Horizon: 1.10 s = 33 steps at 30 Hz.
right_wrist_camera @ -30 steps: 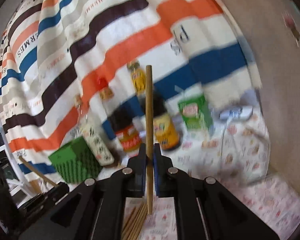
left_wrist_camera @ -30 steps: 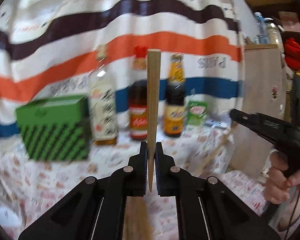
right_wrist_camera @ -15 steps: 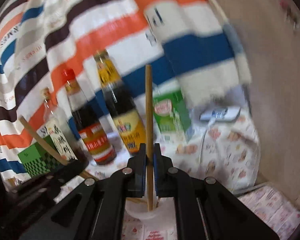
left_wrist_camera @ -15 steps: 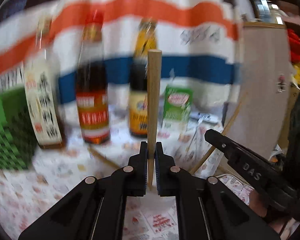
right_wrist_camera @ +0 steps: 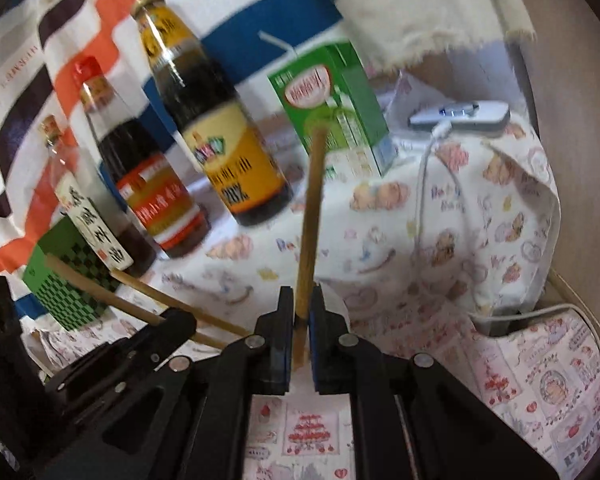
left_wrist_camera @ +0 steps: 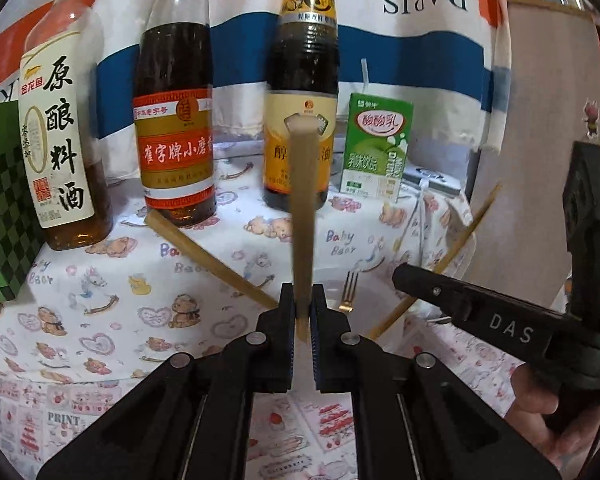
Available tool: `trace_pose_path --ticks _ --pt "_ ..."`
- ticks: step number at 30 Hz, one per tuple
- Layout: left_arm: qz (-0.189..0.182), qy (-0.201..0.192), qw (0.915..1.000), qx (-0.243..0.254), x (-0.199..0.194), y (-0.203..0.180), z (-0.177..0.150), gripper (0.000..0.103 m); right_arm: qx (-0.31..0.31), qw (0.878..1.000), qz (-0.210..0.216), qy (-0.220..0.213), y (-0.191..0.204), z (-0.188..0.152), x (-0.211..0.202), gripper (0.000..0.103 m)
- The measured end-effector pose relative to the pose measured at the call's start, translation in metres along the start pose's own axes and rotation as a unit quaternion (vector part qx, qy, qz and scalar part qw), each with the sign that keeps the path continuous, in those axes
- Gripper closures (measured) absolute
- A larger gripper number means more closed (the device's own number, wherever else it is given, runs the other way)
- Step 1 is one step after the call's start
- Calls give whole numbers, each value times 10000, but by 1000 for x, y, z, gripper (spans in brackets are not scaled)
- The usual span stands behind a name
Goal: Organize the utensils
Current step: 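Carry both chopsticks over the translucent cup while opening both grippers to drop them in, then move the left gripper down to the chopstick bundle and close on one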
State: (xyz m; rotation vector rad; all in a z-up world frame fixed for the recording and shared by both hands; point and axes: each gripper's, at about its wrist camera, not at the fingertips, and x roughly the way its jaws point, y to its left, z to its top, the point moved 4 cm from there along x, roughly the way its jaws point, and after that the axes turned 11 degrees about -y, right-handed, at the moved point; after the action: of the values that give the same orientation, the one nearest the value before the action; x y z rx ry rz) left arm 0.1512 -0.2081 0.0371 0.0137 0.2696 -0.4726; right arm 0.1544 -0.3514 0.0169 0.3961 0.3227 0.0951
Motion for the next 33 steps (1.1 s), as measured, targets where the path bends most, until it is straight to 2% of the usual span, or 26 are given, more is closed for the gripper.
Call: trace_pose_path --ticks 1,2,4,6,8,11,12,14,17,21,25,28,29,31,33 --pt "22 -5 10000 12 0 0 0 85 36 9999 -60 94 -1 -1 1 73" --pt "26 -44 10000 15 -3 1 1 70 75 9998 -95 131 -2 -2 1 56" --pt "110 -208 9997 40 -14 4 5 57 194 9994 -140 232 -3 -2 -1 52" --pt "210 -359 9991 57 -29 9 9 56 258 9990 -126 356 -3 -3 -2 48" --pt "294 -468 9985 15 -44 17 14 50 297 9983 -168 481 -2 -3 -3 44" --pt "501 -649 9966 -15 -69 28 20 44 269 9978 -160 581 3 -3 -9 43" --pt "561 -710 9959 11 -78 31 21 42 250 9979 -150 580 5 -2 -11 43" --pt "678 -857 9940 81 -97 37 23 32 205 9982 -142 541 12 -3 -18 42" --pt "799 -1078 9909 89 -125 46 24 25 0 9985 -64 552 28 -8 -28 41" --pt "1092 -1374 9844 105 -156 55 22 13 -345 9985 14 418 49 -18 -47 33" --pt "1372 -1458 9797 -49 -178 69 12 2 -330 9985 288 315 63 -31 -64 26" --pt "1521 -1489 9770 -80 -192 79 -4 1 -342 9985 417 117 65 -44 -67 19" --pt "1581 -1498 9760 -69 -195 83 -9 1 -433 9985 259 188 65 -50 -64 19" --pt "1813 -1371 9737 -157 -194 92 -19 1 -528 9978 239 320 66 -58 -58 18" --pt "1816 -1299 9738 -429 -191 102 -22 1 -527 9979 99 352 62 -64 -52 14"
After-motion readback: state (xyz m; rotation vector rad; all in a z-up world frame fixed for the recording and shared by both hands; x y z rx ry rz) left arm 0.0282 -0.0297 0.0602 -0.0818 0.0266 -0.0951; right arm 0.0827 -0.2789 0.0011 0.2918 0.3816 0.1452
